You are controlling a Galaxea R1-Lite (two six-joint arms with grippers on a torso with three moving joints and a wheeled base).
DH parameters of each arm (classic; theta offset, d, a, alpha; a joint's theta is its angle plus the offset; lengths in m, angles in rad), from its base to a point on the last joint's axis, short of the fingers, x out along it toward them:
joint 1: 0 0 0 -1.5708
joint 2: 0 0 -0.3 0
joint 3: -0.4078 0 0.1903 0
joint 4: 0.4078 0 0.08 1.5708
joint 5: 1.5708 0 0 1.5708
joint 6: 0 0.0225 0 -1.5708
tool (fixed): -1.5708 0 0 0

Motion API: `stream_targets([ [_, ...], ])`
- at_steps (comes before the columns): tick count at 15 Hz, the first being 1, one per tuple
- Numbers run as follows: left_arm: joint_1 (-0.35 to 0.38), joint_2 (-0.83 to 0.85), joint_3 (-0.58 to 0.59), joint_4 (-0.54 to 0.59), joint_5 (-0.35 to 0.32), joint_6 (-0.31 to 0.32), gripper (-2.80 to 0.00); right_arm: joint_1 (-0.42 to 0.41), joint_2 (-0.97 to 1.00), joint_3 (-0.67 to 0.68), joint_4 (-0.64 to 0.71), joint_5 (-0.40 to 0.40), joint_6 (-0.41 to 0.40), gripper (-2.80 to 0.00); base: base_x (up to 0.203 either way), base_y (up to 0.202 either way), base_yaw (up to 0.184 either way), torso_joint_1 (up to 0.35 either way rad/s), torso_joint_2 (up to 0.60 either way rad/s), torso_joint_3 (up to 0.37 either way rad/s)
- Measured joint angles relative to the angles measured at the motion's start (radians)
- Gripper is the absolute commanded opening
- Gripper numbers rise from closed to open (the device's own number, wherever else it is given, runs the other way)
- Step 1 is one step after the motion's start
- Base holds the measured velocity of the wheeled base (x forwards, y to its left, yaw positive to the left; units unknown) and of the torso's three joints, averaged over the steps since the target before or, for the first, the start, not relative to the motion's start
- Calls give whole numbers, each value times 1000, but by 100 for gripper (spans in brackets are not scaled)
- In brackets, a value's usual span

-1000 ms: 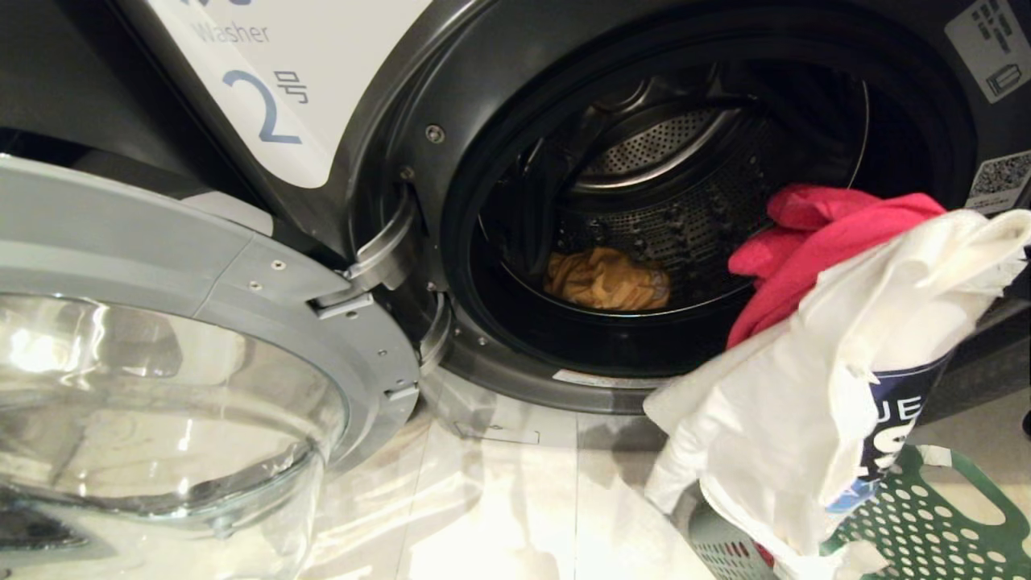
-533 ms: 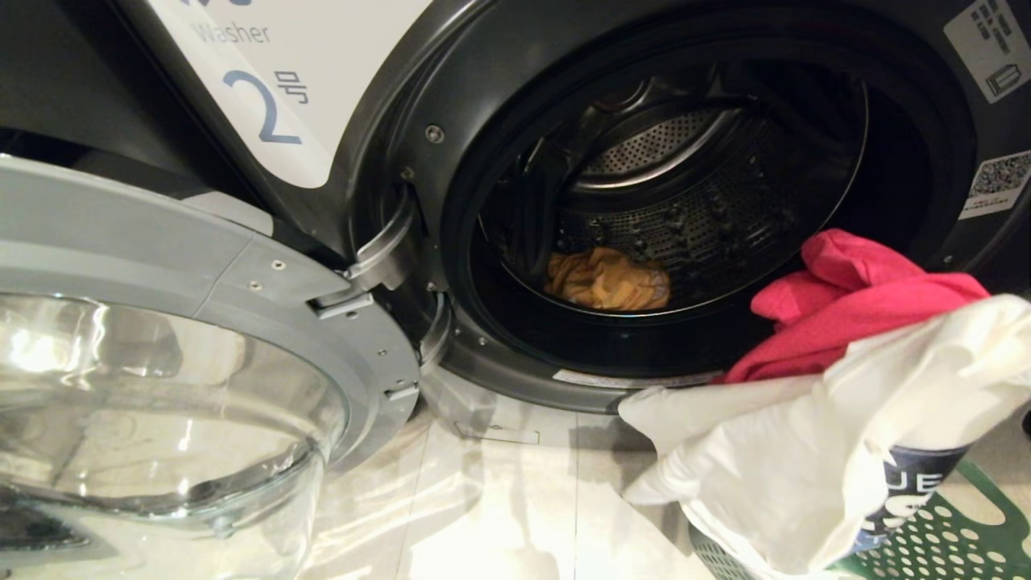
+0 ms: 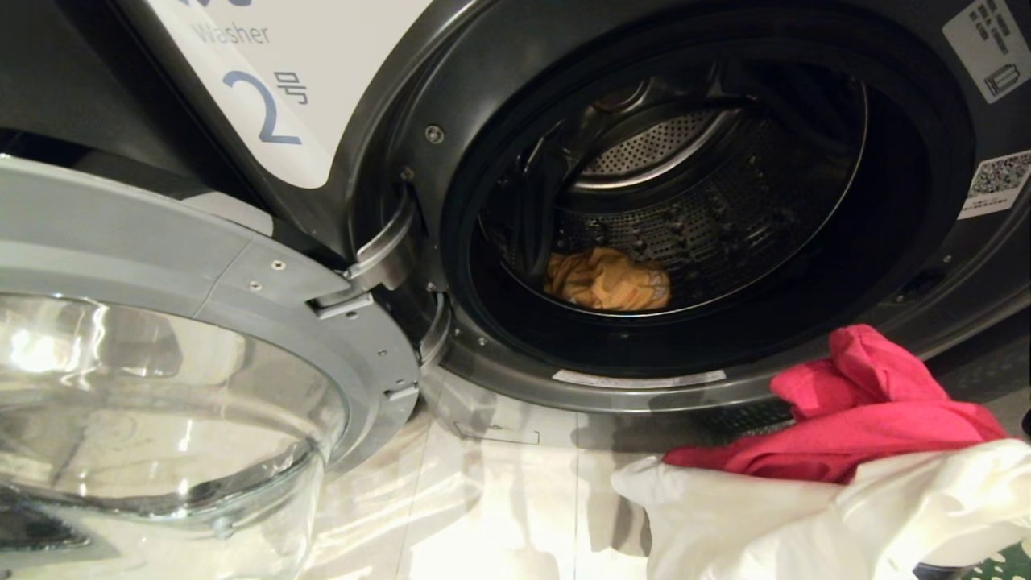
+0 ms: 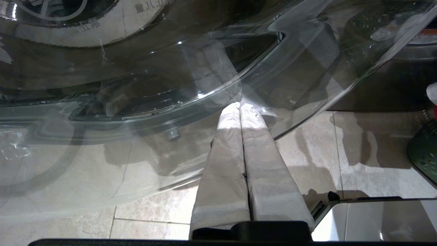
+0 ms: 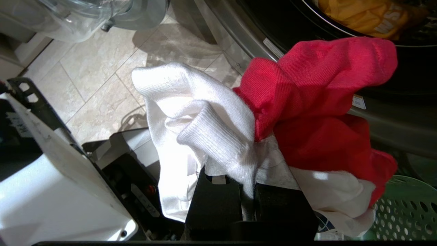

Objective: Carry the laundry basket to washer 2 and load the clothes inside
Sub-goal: Place the clothes into the washing machine

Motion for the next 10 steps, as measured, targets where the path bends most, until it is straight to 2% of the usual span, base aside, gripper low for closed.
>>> stream_targets([
  [3, 0, 0, 0, 0, 0, 0, -280, 251, 76, 56, -158, -255, 103, -280, 0, 0, 0, 0, 0, 0],
  [5, 0, 0, 0, 0, 0, 0, -280, 387, 192, 72, -282, -436, 186, -280, 0, 0, 0, 0, 0, 0],
  [7, 0, 0, 0, 0, 0, 0, -280, 455, 327, 71, -387, -583, 255, -280, 0, 0, 0, 0, 0, 0],
  [10, 0, 0, 0, 0, 0, 0, -280, 459, 538, 9, -469, -746, 338, -280, 0, 0, 0, 0, 0, 0],
])
